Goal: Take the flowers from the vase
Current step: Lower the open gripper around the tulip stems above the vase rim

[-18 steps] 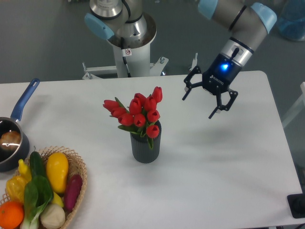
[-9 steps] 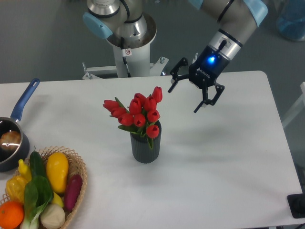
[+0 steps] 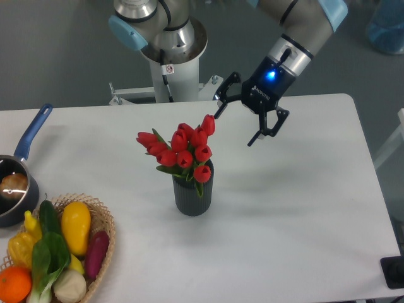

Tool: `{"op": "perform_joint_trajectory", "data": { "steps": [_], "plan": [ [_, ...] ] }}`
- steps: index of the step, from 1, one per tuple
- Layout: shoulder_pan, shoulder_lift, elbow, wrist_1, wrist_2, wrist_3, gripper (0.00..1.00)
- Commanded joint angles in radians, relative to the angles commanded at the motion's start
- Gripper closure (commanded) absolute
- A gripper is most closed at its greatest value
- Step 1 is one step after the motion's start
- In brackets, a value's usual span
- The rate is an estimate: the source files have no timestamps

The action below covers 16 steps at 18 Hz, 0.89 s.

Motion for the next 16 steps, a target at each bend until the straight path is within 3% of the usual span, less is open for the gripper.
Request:
{"op": "perform_joint_trajectory", "data": {
  "steps": [9, 16],
  "plan": [
    [0.025, -0.005, -0.006, 0.005, -0.002, 0.006, 0.00],
    [-0.021, -0.012, -0.035, 0.015, 0.009, 0.029, 0.00]
  ]
}}
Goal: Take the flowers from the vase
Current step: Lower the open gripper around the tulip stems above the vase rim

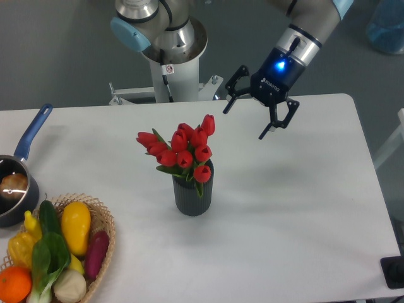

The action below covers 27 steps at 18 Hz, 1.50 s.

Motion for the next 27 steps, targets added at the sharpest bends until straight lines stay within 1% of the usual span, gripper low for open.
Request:
{"op": "perform_joint_trajectory", "data": {
  "steps": [5, 10, 12, 13, 15, 19, 21, 23, 25, 27],
  "plan": [
    [-0.049, -0.032, -0.009, 0.002, 0.005, 0.055, 0.00],
    [-0.072, -0.078, -0.012, 0.009, 0.005, 0.101, 0.00],
    [-0.077, -0.084, -0.011, 0.009, 0.021, 0.101, 0.00],
    [-0.086, -0.097, -0.009, 0.012, 0.032, 0.103, 0.00],
    [-0.097, -0.107, -0.009, 0.032, 0.034, 0.101, 0.00],
    [-0.098, -0.117, -0.008, 0.043, 0.023, 0.100, 0.00],
    [-0.123, -0.133, -0.003, 0.072, 0.022, 0.101, 0.00],
    [-0.132, -0.144, 0.000, 0.139, 0.014, 0.089, 0.00],
    [-0.147, -0.156, 0.000, 0.146, 0.002, 0.088, 0.00],
    [-0.147, -0.158, -0.002, 0.147, -0.003, 0.088, 0.00]
  ]
}}
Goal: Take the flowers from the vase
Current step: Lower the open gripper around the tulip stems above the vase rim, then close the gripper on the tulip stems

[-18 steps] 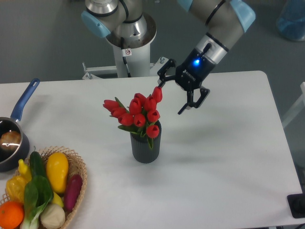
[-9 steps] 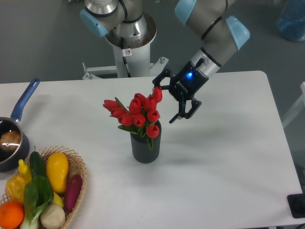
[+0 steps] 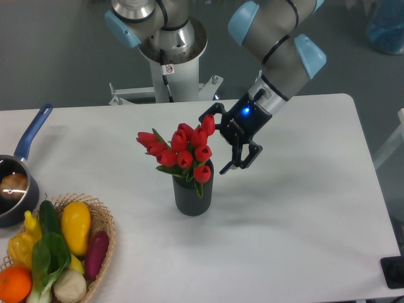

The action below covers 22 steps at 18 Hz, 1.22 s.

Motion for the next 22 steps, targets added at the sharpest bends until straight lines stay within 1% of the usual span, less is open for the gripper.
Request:
{"op": "perform_joint_trajectory", "data": {
  "steps": [10, 19, 22],
  "plan": [
    [-0.029, 0.002, -0.009, 0.000, -0.018, -0.005, 0.00],
    [-0.034, 0.005, -0.020, -0.006, -0.031, -0.008, 0.00],
    [-0.035, 0.006, -0.025, -0.006, -0.031, -0.028, 0.00]
  ]
}}
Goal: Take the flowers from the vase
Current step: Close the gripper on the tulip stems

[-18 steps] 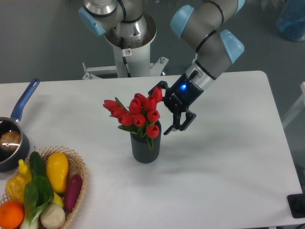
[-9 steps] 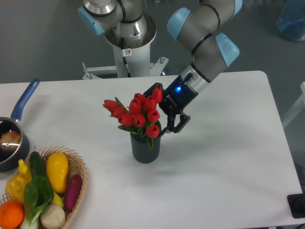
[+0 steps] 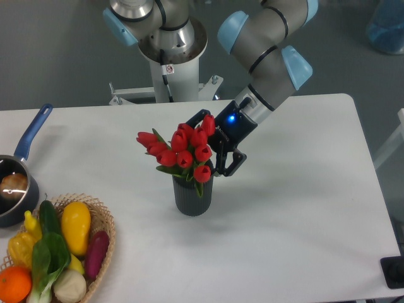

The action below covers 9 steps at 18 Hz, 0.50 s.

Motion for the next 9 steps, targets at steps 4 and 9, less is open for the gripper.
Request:
{"op": "perform_joint_trajectory", "data": {
  "steps": [4, 9],
  "plan": [
    [-0.002, 0.002, -0.002, 0.000, 0.000, -0.012, 0.02],
    [0.000, 0.002, -0.002, 0.003, -0.002, -0.020, 0.06]
  ]
}}
